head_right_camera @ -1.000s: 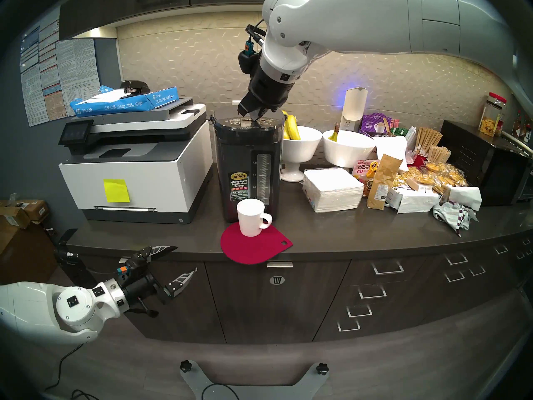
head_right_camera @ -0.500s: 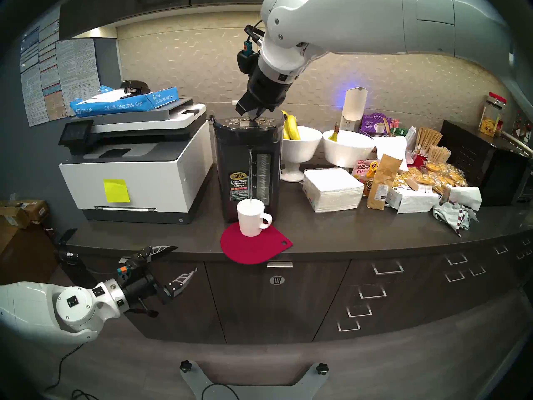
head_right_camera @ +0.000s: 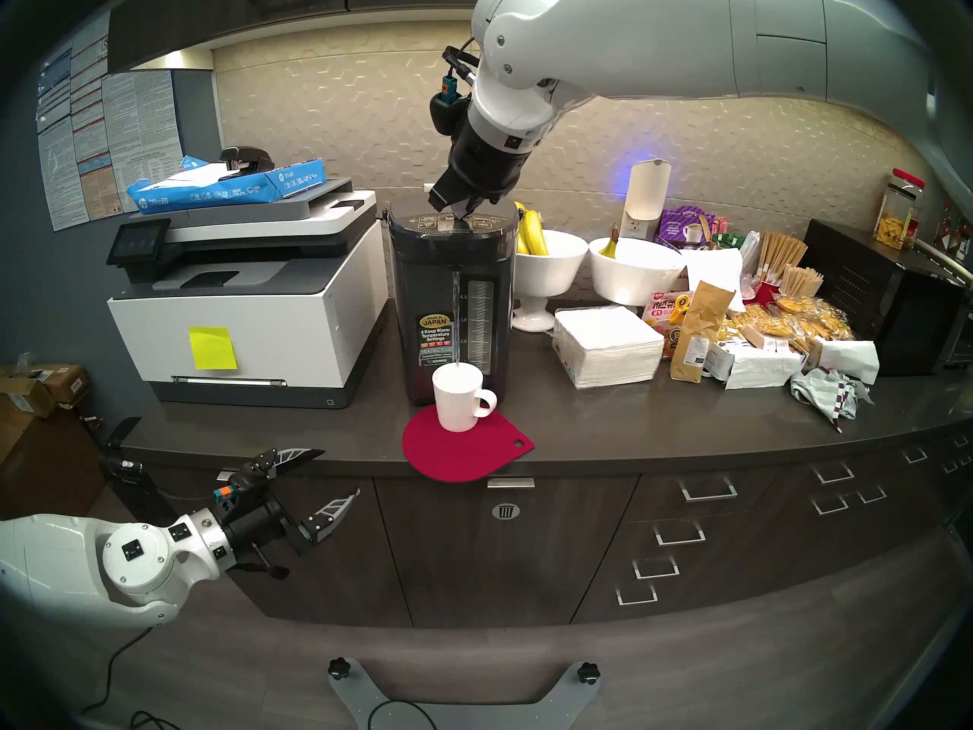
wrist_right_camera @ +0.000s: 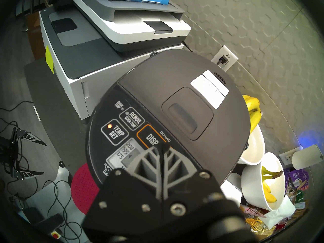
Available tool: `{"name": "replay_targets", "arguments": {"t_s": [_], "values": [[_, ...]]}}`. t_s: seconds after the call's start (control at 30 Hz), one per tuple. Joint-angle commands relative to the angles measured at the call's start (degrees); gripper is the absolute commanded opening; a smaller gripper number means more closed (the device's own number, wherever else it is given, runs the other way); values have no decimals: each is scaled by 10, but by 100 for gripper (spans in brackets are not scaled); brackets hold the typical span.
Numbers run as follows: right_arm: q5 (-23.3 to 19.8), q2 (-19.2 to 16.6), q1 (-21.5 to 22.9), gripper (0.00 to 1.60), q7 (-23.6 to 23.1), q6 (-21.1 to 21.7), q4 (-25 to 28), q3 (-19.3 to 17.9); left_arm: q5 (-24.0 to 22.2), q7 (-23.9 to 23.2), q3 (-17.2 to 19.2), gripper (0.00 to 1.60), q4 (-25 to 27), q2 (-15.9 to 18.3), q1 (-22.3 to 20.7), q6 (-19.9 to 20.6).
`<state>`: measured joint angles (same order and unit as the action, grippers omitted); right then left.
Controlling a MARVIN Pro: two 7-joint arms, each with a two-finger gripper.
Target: Press the water dispenser button and fill the cup
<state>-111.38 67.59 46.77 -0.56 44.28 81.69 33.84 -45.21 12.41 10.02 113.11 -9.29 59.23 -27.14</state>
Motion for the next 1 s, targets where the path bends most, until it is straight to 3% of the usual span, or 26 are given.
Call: {"name": "replay_targets", "arguments": {"t_s": [0.0, 0.97], "values": [[-1, 13, -26, 0, -2, 3, 6, 12, 1, -1, 5, 160, 2, -1, -5, -4], [5, 11, -25, 0, -7, 3, 11, 14, 1, 0, 3, 160, 2, -1, -7, -4]]}}
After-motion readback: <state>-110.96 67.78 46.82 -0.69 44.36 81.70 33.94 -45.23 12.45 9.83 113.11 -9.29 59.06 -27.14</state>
